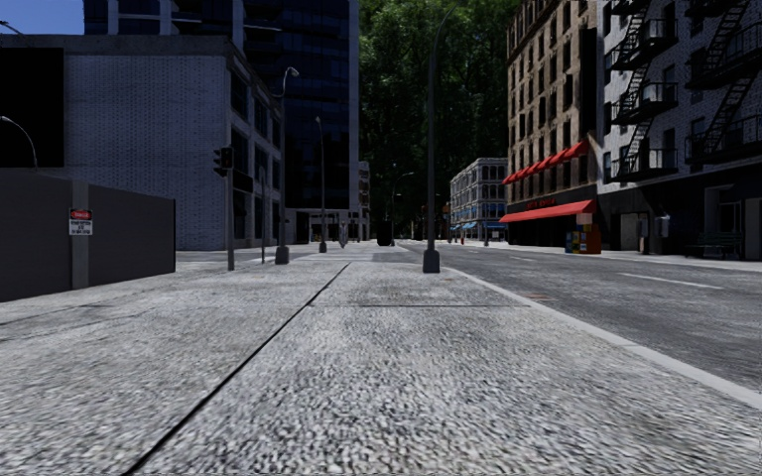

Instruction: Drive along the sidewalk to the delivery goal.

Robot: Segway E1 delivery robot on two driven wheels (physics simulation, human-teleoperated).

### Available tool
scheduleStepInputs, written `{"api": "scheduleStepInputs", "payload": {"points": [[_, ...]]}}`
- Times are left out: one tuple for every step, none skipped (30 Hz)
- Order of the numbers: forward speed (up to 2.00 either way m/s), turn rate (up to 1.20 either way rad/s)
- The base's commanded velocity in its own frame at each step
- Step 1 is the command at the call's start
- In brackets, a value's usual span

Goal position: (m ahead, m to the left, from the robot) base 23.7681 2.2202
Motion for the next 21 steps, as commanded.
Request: {"api": "scheduleStepInputs", "payload": {"points": [[2.0, 0.33], [2.0, 0.36], [2.0, 0.37], [2.0, 0.37], [2.0, 0.37], [2.0, 0.37], [2.0, 0.37], [2.0, 0.37], [2.0, 0.37], [2.0, 0.37], [2.0, 0.37], [2.0, 0.37], [2.0, 0.37], [2.0, 0.37], [2.0, 0.37], [2.0, 0.37], [2.0, 0.37], [2.0, 0.37], [2.0, 0.37], [2.0, 0.37], [2.0, 0.37]]}}
